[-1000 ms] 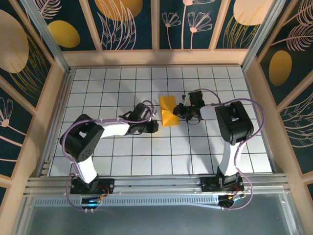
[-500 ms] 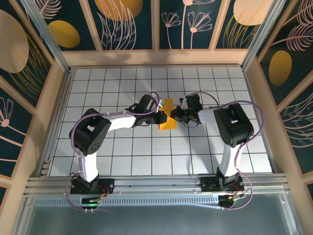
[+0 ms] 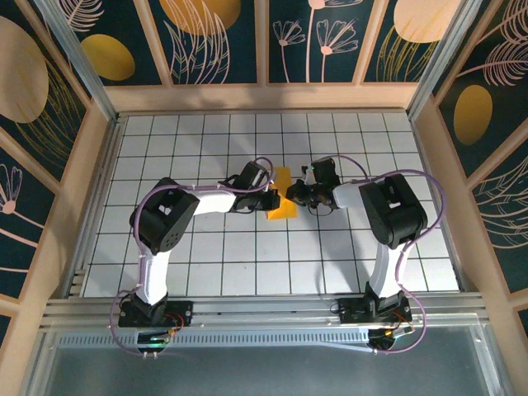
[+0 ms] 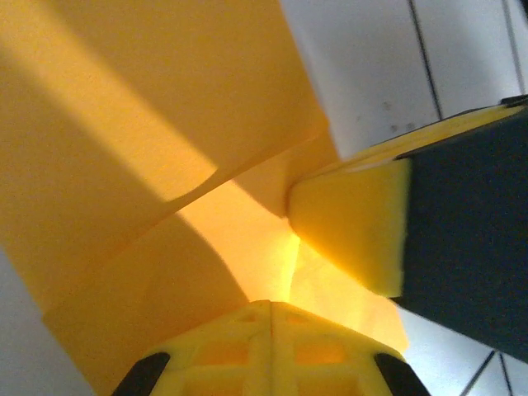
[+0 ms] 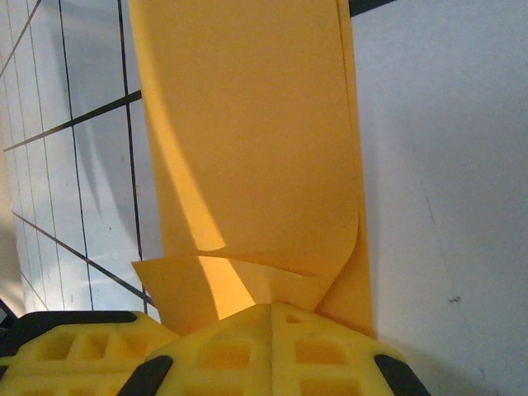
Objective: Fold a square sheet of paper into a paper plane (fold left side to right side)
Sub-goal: Fold the triangle a second time at the center of the table.
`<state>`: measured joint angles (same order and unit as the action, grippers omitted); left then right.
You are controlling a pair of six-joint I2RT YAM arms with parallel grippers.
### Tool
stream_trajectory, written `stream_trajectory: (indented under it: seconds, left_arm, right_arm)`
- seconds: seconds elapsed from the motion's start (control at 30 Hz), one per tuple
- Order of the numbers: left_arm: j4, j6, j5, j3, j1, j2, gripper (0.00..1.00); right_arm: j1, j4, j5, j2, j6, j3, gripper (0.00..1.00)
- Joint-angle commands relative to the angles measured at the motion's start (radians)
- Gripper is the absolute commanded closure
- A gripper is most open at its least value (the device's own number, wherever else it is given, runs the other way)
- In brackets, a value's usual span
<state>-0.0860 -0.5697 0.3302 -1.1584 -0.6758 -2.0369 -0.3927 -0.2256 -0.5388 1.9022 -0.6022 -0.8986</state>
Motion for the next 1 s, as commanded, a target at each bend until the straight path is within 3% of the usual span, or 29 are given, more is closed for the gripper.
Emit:
stream_trajectory:
  seconds: [0.0,0.43,0.97]
  left_arm:
    - [0.058,-0.002,-0.031,-0.021,0.003,-0.026,1.00]
    - [0.084,-0.013,-0.042,-0.021,0.004,-0.043,1.00]
    - [0.115,-0.010,-0.065,-0.020,0.003,-0.046,1.00]
  right_arm:
    - [-0.018,0.087,0.012,-0.006,0.003,-0.013,1.00]
    - [-0.015,0.075,-0.030,-0.072,0.037,-0.058,1.00]
    - [-0.008,0.079,0.018,0.047,0.066,-0.117,1.00]
